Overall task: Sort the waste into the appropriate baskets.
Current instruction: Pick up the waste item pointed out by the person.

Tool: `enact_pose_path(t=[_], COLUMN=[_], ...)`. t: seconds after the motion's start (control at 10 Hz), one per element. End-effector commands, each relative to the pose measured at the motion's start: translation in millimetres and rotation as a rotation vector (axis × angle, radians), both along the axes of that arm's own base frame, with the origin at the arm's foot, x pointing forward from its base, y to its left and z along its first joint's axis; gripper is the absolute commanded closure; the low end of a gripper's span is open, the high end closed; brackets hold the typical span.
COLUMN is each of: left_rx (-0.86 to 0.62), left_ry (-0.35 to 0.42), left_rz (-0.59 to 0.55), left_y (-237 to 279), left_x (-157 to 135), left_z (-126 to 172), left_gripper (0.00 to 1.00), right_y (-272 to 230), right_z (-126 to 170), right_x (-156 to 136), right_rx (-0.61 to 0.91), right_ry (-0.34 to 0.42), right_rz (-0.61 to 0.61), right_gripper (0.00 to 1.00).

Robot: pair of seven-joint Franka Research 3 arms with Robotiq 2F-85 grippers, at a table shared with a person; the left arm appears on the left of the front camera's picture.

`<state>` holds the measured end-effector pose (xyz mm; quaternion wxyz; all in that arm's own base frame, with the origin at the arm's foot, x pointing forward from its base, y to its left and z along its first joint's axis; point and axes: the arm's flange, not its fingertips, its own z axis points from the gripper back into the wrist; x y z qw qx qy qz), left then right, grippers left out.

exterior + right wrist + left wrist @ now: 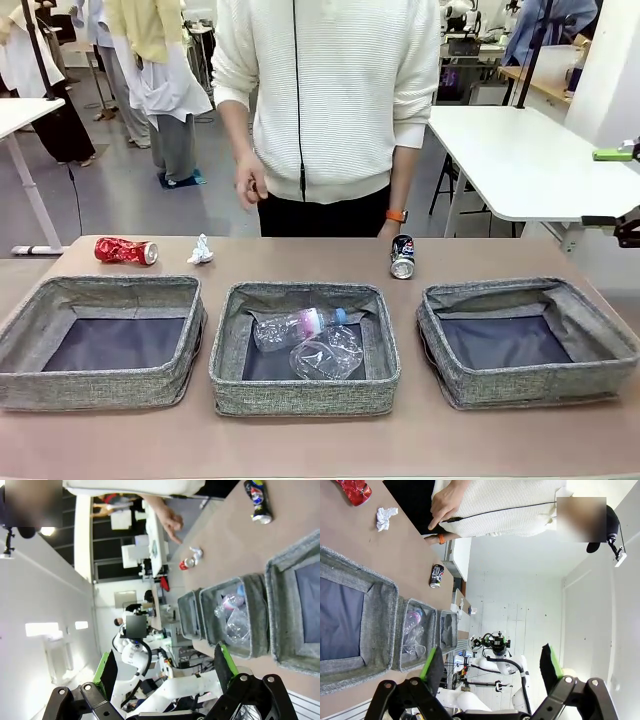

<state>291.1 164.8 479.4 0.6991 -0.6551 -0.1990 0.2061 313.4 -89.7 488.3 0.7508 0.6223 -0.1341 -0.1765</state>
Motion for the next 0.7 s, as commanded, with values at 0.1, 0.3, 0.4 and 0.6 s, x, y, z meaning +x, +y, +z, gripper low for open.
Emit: enact_pose_path(t=[0.1,0.3,0.4,0.6], left_rx=[0.003,0.003,0.003,0.003], left_ry=[0.011,0.011,0.011,0.011], left_rz=[-0.01,-0.01,-0.01,-0.01], left_y=[-0.1,-0.1,-0.1,-0.1], left_x=[-3.5,-3.5,-3.5,-3.5], left_z=[3.4,3.4,3.4,3.4], left_gripper=[0.0,0.0,0.0,0.0], right_y=[-3.3,-3.3,-3.3,-3.3], right_z=[3.5,3.5,3.5,3.5], right_x=[-1.9,-1.9,-1.9,-1.9], right_rx=[0.0,0.0,0.0,0.0], right_ry=[0.002,0.002,0.002,0.002], right_rz=[0.005,0.005,0.005,0.005], right_gripper=[0.0,0.0,0.0,0.0])
